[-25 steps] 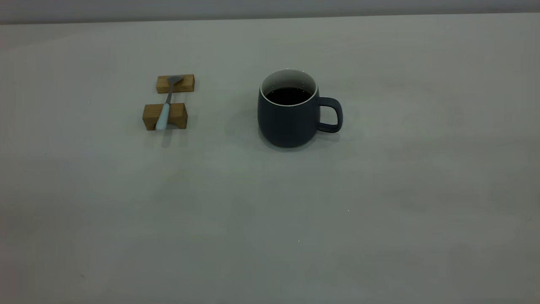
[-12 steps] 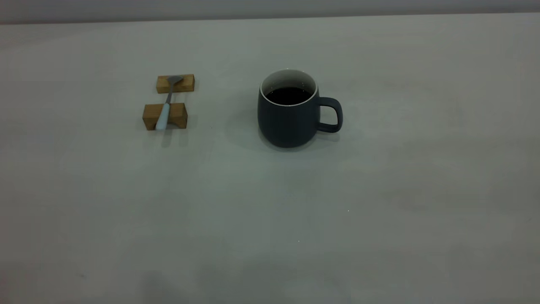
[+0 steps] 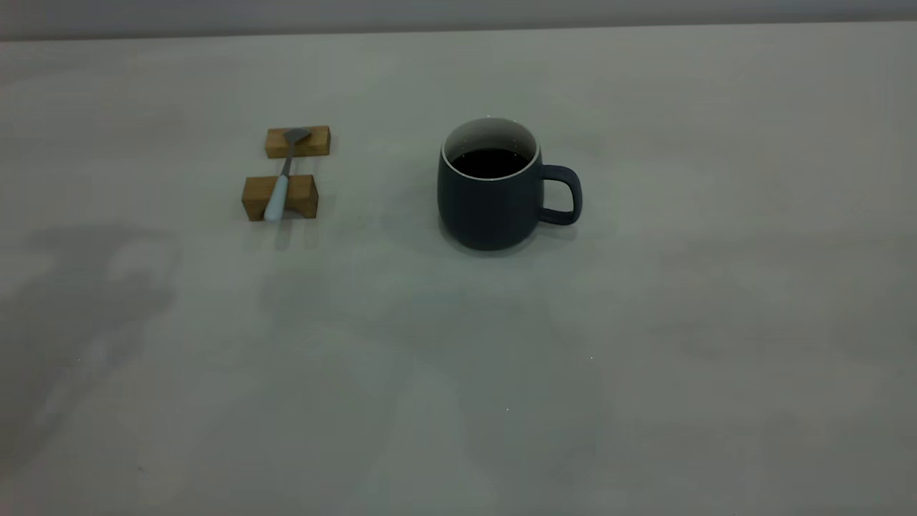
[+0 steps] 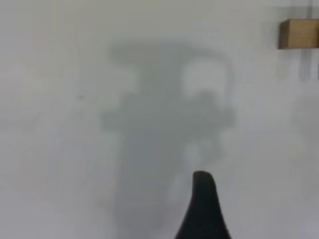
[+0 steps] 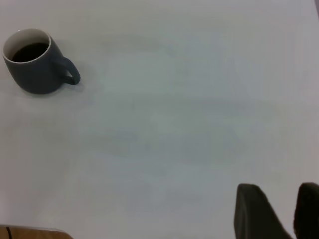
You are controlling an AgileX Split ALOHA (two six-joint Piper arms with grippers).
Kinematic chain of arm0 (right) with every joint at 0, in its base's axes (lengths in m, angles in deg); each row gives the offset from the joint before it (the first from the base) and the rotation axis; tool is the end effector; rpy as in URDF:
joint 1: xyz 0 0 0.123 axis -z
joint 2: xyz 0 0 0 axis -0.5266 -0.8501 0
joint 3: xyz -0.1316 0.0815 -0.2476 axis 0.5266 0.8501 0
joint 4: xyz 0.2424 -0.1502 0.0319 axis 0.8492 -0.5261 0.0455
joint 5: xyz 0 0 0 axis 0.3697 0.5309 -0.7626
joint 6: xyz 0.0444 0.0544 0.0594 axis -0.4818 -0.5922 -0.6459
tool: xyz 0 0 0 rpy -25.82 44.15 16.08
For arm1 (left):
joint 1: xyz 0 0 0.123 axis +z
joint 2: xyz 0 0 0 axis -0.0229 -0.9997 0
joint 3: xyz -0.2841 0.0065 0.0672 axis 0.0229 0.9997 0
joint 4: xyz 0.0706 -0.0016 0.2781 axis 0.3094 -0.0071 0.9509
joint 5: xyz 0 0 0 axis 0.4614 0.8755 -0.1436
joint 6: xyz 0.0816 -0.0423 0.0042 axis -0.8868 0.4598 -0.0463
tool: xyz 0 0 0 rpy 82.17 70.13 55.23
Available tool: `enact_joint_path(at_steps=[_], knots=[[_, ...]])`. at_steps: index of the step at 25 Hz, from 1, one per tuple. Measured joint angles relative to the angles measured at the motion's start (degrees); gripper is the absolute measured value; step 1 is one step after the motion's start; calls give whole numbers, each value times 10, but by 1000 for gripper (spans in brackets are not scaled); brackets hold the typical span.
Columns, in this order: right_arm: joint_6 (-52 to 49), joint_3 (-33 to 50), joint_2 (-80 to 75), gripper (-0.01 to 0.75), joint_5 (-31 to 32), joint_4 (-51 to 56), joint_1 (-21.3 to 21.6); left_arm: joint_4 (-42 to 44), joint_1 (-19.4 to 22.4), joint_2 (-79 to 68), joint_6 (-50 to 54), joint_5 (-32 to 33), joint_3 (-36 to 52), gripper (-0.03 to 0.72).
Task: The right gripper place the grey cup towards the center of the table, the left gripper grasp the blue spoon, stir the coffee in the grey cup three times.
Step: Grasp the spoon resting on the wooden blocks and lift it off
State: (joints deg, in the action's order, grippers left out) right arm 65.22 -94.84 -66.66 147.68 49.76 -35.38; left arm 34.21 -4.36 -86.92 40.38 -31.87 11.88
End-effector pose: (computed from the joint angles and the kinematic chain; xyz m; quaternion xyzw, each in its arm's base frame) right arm 0.0236 0.0014 0.2780 -0.0444 0.8826 0.0059 0.4680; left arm 0.3520 -0.0282 0.2142 -0.0217 0.9773 0.0118 0.2104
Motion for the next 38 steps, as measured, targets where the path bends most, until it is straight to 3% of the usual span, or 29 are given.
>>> enact_joint_path(at_steps=[7,19,26,38], knots=[[0,0,0,237,0,3,0,-1,-49,-188,38,-49,-92,666],[0,0,0,237,0,0,0,-25,-104,-304,76,-153,-101,657],[0,0,0,237,0,3,0,-48,-110,-354,79,-185,-101,645],[0,0,0,237,0,3,0,-49,-110,-396,79,-258,-104,489]])
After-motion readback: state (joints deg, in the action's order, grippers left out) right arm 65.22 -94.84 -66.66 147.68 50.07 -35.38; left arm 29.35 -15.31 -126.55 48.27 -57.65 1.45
